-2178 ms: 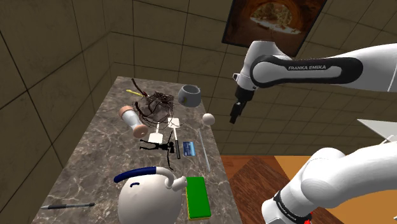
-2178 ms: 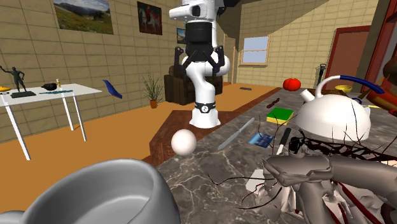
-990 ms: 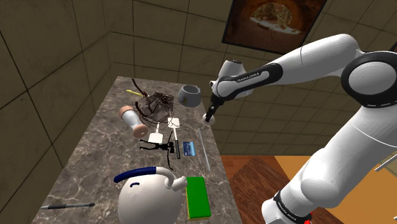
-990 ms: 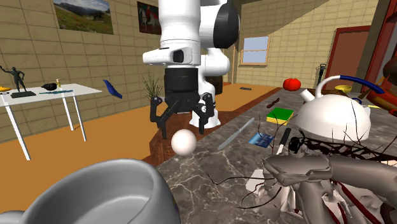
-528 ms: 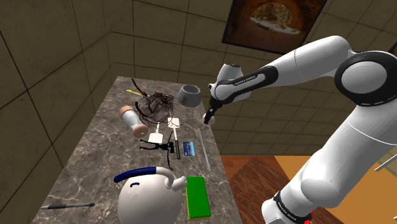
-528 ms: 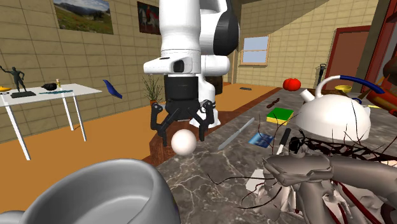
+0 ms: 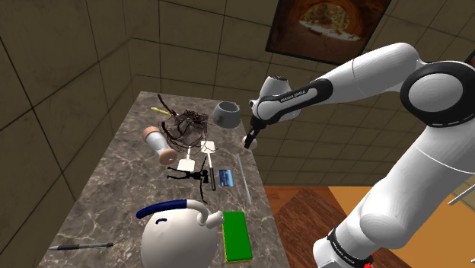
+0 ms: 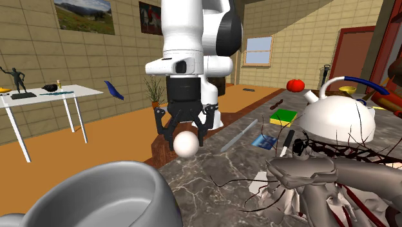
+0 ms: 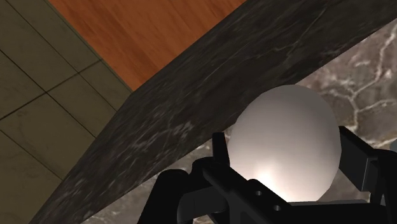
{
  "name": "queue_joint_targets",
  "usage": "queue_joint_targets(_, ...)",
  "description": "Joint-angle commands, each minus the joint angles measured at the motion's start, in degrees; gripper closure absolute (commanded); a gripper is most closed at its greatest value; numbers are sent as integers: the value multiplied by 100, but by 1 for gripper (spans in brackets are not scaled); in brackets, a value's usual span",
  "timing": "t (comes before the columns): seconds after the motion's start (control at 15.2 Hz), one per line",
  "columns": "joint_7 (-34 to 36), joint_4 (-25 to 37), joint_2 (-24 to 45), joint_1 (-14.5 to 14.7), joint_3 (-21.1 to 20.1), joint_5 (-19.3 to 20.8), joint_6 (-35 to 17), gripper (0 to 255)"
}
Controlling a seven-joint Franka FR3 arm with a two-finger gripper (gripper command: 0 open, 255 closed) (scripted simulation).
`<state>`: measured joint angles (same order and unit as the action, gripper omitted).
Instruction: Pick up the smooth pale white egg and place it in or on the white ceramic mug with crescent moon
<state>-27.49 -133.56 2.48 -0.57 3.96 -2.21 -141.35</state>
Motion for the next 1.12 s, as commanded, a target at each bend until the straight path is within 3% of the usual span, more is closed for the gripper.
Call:
queue_joint_targets(0.0, 0, -2, 2, 0, 0, 0, 1, 255)
queue_joint_targets(0.33, -1, -2, 2, 0, 0, 0, 1, 255)
queue_joint_targets(1.06, 70, 325, -523, -2, 3, 82, 850, 255)
